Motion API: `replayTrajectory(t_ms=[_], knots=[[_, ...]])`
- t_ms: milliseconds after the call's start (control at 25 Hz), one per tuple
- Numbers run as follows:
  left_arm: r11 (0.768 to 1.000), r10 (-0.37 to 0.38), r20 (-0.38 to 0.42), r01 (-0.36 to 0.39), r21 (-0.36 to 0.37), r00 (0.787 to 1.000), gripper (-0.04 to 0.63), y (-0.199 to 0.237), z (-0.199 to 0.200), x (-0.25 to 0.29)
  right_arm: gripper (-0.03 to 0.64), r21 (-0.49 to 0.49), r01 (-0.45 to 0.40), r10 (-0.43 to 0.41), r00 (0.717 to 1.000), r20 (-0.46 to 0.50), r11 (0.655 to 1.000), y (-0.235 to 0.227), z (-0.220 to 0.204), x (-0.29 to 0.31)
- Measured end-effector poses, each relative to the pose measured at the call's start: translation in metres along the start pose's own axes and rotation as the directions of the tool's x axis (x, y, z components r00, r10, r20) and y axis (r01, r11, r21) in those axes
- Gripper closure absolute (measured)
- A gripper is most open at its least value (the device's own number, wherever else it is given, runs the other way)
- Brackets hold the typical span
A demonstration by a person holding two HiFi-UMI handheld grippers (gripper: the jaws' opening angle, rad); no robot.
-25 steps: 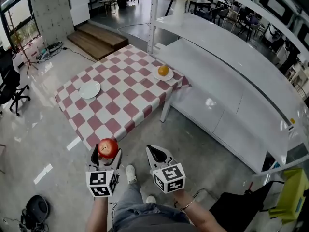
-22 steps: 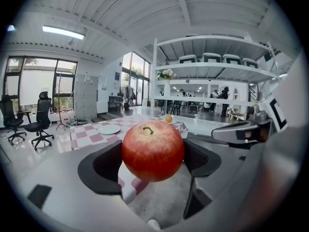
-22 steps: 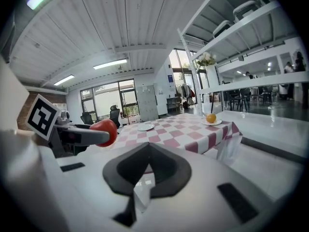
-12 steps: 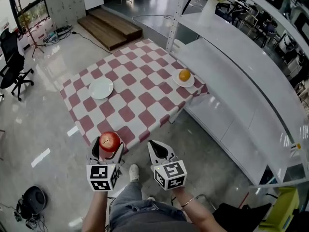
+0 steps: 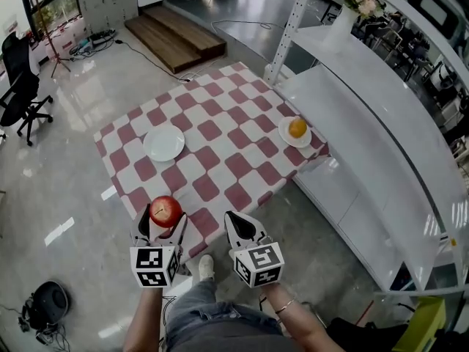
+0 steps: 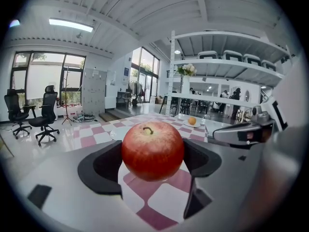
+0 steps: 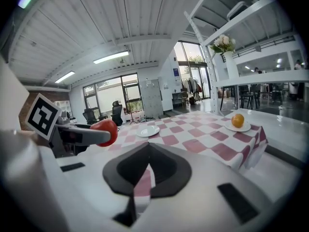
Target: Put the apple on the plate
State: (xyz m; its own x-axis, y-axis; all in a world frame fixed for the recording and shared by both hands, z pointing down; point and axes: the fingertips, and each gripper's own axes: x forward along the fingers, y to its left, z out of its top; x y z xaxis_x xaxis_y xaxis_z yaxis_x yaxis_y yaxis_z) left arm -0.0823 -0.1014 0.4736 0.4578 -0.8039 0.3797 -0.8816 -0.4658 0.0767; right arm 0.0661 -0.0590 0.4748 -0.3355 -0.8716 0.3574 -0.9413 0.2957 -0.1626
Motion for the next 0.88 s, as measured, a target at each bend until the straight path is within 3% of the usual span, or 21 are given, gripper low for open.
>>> replayTrajectory(t_ms=[600, 880], knots=[[0.999, 0.023, 0.007, -0.023, -0.033, 1.000, 0.212, 0.049, 0.015, 0.023, 0.606, -0.049, -0.043, 0.043, 0.999, -0.006, 0.998, 0.023, 0.029, 0.059], [1.000, 0.025, 0.015, -0.025, -0.009, 1.000, 0.212, 0.055, 0.023, 0.033, 0.606, -0.059, -0.058, 0.058, 0.998, -0.007, 0.997, 0.025, 0.034, 0.071]])
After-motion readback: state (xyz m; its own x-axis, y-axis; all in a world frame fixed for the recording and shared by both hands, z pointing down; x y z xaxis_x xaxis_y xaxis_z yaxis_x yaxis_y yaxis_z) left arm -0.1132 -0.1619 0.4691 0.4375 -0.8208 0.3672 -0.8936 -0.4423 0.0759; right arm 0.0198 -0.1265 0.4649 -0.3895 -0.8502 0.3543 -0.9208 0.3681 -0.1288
